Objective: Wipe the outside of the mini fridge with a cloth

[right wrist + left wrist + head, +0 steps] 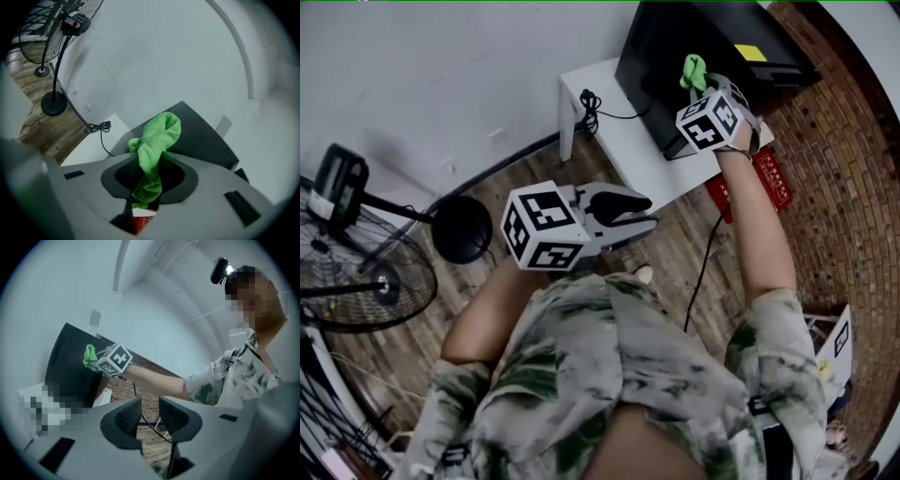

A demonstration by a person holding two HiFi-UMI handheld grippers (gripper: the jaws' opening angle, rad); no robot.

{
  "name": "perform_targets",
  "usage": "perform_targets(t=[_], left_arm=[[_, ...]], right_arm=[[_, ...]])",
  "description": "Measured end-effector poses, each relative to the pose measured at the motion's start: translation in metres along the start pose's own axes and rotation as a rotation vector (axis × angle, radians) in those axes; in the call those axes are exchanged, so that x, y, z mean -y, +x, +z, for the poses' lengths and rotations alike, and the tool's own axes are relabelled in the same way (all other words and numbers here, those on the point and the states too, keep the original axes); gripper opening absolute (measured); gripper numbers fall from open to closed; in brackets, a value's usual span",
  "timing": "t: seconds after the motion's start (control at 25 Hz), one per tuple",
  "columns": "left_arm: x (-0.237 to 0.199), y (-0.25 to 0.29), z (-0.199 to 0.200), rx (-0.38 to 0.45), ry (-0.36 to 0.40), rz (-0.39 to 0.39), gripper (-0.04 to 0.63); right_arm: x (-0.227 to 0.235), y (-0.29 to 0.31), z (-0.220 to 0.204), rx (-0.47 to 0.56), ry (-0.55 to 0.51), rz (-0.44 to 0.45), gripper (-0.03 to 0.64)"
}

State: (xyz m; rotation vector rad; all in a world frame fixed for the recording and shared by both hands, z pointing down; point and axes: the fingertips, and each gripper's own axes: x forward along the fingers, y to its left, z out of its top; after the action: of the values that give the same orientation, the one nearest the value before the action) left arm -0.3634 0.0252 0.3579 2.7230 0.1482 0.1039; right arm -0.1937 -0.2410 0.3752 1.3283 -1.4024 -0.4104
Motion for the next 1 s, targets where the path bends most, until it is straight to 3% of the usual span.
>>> perform_targets(t=[1.0], left_arm=[[-0.040, -0.011, -0.011, -0.019, -0.075, 0.081, 0.124]], right_arm=[[-0.179, 0.117, -0.069, -0.169, 0.135, 0.226, 0.103]])
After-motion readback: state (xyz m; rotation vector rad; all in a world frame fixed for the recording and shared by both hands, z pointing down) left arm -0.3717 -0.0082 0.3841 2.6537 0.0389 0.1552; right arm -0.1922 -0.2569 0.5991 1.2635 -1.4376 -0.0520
